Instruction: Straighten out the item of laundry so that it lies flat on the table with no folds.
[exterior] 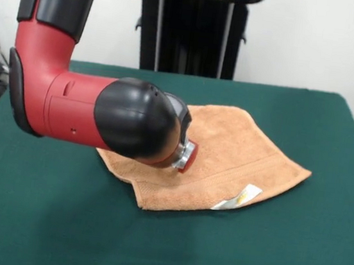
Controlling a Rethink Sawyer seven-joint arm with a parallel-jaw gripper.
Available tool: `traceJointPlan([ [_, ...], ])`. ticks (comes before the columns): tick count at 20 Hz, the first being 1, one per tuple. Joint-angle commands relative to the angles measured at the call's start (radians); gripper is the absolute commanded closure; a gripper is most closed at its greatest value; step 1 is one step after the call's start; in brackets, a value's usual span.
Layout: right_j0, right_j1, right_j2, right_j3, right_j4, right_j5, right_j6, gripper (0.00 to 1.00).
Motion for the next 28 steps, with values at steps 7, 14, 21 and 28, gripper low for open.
traceJointPlan([
  [7,-0.017,0.299,0.208,-0.262,-0.261,-0.887,-0.342,0.00],
  [14,-0.007,0.229,0.171,-0.202,-0.264,-0.745,-0.289,0.00],
  [21,0.000,0.079,0.113,-0.020,-0.234,-0.619,-0.188,0.00],
  [28,-0.004,-0.156,0.063,0.278,-0.195,-0.582,-0.066,0.00],
])
